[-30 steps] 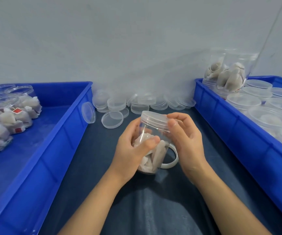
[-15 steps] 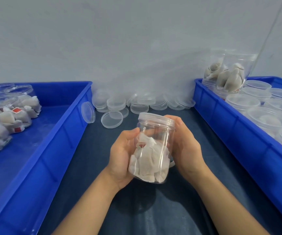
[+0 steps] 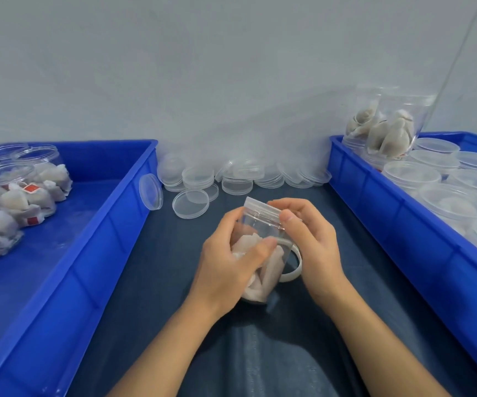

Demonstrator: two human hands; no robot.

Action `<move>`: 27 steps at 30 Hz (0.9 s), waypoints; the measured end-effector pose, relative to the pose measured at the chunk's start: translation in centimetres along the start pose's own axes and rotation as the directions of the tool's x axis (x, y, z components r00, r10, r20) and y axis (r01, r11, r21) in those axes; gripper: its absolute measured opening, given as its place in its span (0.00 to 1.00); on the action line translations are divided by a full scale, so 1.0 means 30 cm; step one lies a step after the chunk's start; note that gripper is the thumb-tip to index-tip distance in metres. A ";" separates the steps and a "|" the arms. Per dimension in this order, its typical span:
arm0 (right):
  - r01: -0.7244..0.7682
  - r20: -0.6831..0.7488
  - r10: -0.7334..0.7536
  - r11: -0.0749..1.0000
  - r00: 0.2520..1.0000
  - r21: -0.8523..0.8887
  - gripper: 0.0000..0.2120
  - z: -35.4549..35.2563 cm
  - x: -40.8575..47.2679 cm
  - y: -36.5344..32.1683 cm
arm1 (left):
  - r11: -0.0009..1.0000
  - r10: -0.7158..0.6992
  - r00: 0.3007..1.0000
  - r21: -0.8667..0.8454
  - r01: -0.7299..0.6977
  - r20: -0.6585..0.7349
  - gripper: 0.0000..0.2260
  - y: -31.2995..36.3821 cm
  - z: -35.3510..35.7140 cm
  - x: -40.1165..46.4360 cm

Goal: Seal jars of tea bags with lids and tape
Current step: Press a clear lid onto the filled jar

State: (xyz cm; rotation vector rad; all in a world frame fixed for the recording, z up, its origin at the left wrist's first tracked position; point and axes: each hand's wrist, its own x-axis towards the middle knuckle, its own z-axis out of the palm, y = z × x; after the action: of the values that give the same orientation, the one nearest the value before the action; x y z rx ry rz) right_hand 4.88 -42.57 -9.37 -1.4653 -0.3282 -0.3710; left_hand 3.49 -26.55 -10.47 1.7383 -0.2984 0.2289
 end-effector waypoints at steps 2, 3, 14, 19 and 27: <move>0.002 0.017 -0.003 0.999 1.000 0.040 0.14 -0.008 0.005 0.007 | 0.988 -0.047 0.996 -0.144 0.056 0.072 0.21 0.006 -0.001 0.002; -0.003 0.026 0.001 0.998 1.000 0.061 0.15 -0.011 0.008 0.010 | 0.972 -0.073 0.992 -0.217 0.094 0.106 0.22 0.010 -0.002 0.004; -0.132 0.125 0.107 0.967 0.986 0.216 0.23 -0.019 0.008 0.016 | 0.571 -0.247 0.809 -0.595 0.566 0.533 0.29 0.042 -0.039 0.010; -0.126 0.079 0.113 0.974 0.990 0.188 0.24 -0.022 0.008 0.000 | 0.771 -0.213 0.914 -0.515 0.374 0.346 0.27 0.032 -0.020 0.016; -0.042 -0.017 0.042 0.999 0.999 0.009 0.23 0.003 0.003 -0.014 | 0.976 0.081 0.995 0.205 -0.067 -0.062 0.28 0.012 0.011 -0.005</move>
State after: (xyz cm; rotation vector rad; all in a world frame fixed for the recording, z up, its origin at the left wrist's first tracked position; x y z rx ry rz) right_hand 4.78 -42.50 -8.95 -1.4571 -0.2846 -0.3473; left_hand 3.21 -26.93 -10.23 1.9176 -0.2976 0.3848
